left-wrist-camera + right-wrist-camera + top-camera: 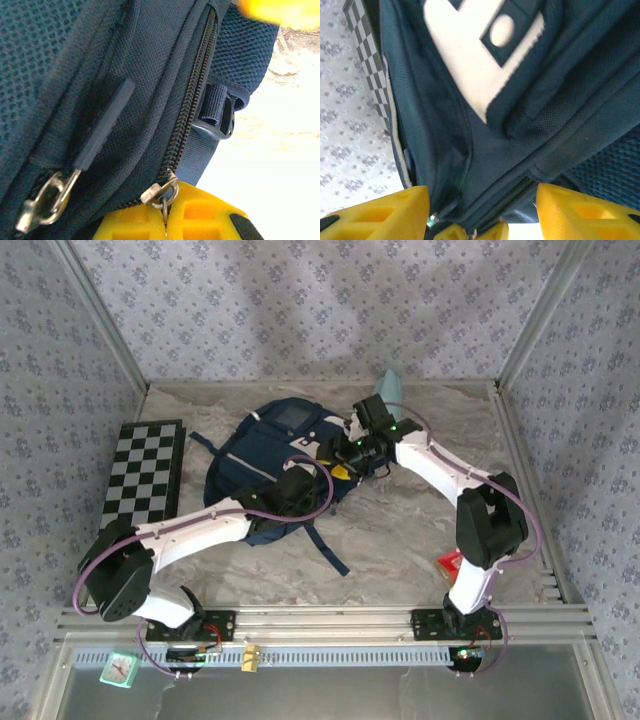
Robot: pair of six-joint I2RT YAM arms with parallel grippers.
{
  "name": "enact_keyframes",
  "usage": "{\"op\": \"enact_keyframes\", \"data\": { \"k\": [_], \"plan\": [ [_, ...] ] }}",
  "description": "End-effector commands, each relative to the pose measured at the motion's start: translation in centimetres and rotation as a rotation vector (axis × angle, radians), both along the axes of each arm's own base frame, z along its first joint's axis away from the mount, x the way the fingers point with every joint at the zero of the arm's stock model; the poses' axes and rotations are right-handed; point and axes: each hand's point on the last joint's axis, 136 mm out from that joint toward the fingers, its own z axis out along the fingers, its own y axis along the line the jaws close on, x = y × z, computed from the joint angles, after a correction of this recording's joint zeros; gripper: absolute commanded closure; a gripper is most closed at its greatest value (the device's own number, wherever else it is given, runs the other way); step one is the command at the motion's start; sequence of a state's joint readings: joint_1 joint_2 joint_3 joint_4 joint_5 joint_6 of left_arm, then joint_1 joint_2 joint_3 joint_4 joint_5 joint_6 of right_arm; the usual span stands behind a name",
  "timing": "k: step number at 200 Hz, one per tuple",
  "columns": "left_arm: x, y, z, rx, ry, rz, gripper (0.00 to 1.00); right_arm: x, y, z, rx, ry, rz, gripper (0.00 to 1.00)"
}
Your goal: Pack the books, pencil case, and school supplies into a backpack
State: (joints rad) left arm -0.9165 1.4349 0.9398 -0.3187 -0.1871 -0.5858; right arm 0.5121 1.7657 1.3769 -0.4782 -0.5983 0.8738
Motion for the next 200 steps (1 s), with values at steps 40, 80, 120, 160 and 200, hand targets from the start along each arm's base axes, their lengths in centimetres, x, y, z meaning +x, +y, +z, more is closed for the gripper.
{"op": "enact_keyframes", "data": {
  "k": [40, 80, 120, 160, 200],
  "plan": [
    [-0.1, -1.4, 1.4, -0.042, -0.022, -0.064, 1.0, 1.7, 3.1, -2.0, 0.109, 0.012, -0.152, 0.51],
    [-0.7, -0.9, 1.5, -0.028, -0.021, -0.085, 1.0, 2.2, 1.7, -2.9, 0.01, -0.034, -0.144, 0.83],
    [-1.6, 1.4, 0.3, 0.05, 0.008, -0.079, 1.0, 2.9, -0.9, -3.6, -0.105, -0.14, -0.059, 1.0],
    [-2.7, 5.9, -1.7, 0.129, 0.06, -0.002, 1.0, 4.6, -3.0, -2.4, -0.111, -0.199, 0.012, 1.0],
    [-4.0, 9.4, -2.7, 0.101, 0.102, 0.065, 1.0, 6.4, -3.2, -0.9, -0.117, -0.226, 0.012, 1.0]
  ]
}}
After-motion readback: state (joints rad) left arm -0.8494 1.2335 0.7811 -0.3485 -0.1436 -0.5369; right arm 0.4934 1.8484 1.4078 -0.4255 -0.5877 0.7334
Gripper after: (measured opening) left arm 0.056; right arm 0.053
